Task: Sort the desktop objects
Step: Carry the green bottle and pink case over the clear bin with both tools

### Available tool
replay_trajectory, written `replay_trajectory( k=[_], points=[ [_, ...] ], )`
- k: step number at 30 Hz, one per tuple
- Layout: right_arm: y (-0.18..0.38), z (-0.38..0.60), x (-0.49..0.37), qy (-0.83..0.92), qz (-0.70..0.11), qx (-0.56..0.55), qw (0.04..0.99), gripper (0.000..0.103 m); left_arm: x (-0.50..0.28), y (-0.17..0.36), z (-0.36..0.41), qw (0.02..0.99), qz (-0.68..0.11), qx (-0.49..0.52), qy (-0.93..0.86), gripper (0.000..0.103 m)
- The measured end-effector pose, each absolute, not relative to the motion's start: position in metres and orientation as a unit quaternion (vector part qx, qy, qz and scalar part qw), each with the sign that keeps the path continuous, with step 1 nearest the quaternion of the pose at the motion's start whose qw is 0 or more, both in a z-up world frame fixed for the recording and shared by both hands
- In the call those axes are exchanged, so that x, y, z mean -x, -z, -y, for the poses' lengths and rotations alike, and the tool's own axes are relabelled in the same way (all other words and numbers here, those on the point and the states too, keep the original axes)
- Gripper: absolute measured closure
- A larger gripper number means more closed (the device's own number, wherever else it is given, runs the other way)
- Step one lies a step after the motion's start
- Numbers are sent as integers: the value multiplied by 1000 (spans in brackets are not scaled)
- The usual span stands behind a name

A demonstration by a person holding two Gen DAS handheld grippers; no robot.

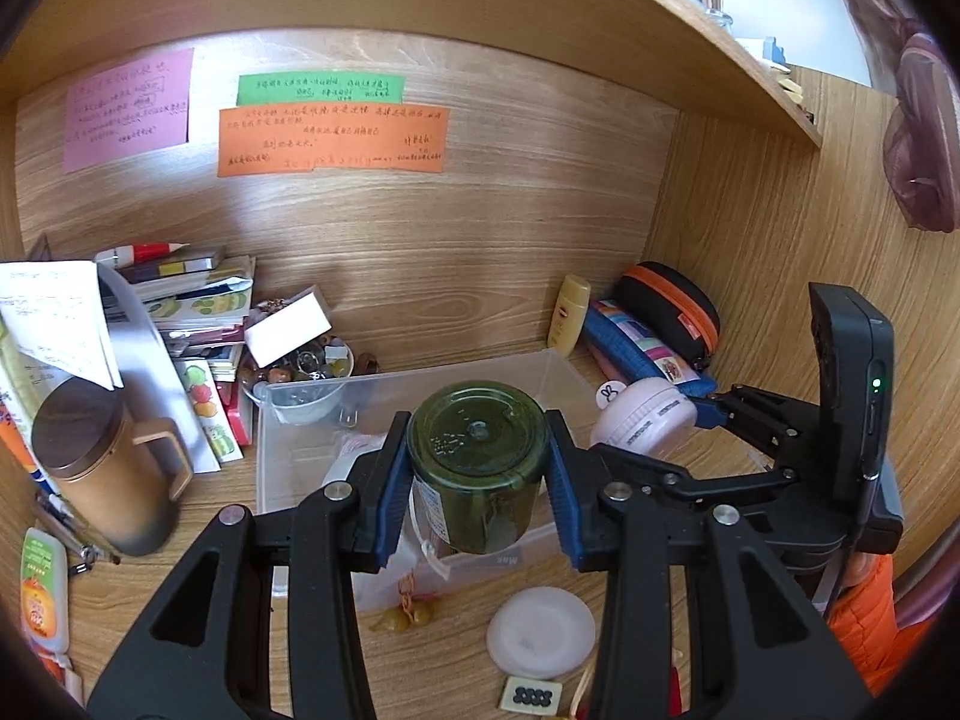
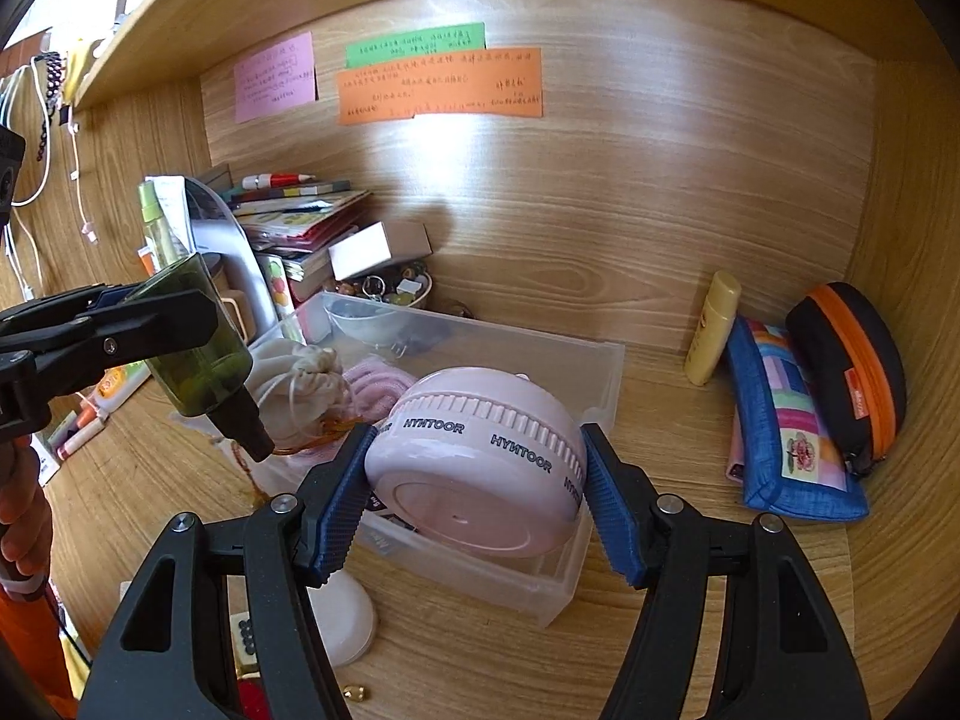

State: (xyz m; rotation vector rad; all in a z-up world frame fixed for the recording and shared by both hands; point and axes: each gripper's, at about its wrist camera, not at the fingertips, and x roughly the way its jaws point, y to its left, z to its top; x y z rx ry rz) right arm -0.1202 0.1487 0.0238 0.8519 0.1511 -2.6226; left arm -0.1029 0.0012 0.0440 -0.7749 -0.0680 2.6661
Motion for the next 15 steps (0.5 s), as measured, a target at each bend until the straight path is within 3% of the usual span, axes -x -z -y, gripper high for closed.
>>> replay_trajectory(
  k=[15],
  points=[
    [-6,-142,147,925,-59,-328,183,40,140,-22,-9,192,28,311,-930,62]
  ],
)
